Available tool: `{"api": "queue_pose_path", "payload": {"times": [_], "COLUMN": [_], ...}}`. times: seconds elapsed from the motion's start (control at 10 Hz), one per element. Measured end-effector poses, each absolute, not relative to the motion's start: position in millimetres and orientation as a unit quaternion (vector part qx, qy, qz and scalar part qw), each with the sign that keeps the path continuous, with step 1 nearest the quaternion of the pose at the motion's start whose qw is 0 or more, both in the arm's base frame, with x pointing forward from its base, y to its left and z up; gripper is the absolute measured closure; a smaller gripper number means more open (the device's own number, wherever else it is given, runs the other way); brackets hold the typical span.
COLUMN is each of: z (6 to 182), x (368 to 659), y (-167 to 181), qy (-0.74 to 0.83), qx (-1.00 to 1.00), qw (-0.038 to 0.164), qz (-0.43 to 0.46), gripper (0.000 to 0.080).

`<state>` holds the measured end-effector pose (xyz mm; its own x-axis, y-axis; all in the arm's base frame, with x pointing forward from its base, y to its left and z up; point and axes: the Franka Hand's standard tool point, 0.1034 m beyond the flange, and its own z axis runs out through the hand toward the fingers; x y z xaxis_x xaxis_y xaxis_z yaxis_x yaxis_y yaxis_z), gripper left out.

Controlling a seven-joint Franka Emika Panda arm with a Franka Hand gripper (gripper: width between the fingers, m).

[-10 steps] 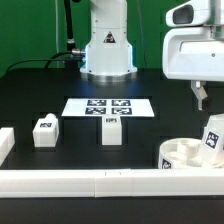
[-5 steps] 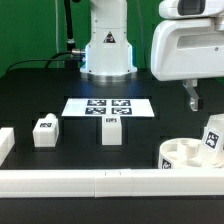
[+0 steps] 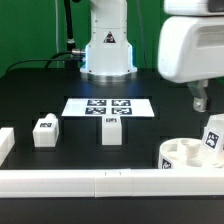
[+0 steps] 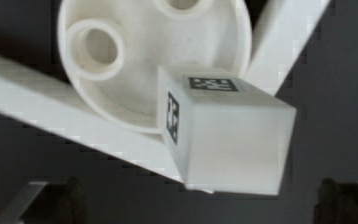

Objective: Assemble stool

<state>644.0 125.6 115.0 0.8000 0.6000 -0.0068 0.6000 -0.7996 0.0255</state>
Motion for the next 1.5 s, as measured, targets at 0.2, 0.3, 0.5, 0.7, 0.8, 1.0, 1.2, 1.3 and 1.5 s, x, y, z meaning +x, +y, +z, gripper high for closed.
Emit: {"api": "queue_pose_path", "payload": {"times": [0.2, 0.3, 0.5, 0.7, 0.8, 1.0, 1.2, 1.3, 1.5], "z": [114.5, 114.4, 113.9, 110.4, 107.4, 106.7, 106.3, 104.4, 96.2], "x": [646, 646, 646, 645, 644, 645, 645, 643, 640], "y": [125, 123, 122, 124, 124, 121, 118, 121, 122], "qy": [0.374, 0.401, 0.476, 0.601, 0.636, 0.672, 0.722, 0.733, 0.75], "qx": [0.927, 0.916, 0.879, 0.799, 0.771, 0.74, 0.69, 0.678, 0.66], "qw": [0.016, 0.018, 0.021, 0.034, 0.035, 0.036, 0.04, 0.042, 0.037], "qz": [0.002, 0.001, -0.002, -0.013, -0.018, -0.021, -0.027, -0.03, -0.036], "gripper": [0.015, 0.015, 0.015, 0.015, 0.015, 0.015, 0.015, 0.015, 0.015]}}
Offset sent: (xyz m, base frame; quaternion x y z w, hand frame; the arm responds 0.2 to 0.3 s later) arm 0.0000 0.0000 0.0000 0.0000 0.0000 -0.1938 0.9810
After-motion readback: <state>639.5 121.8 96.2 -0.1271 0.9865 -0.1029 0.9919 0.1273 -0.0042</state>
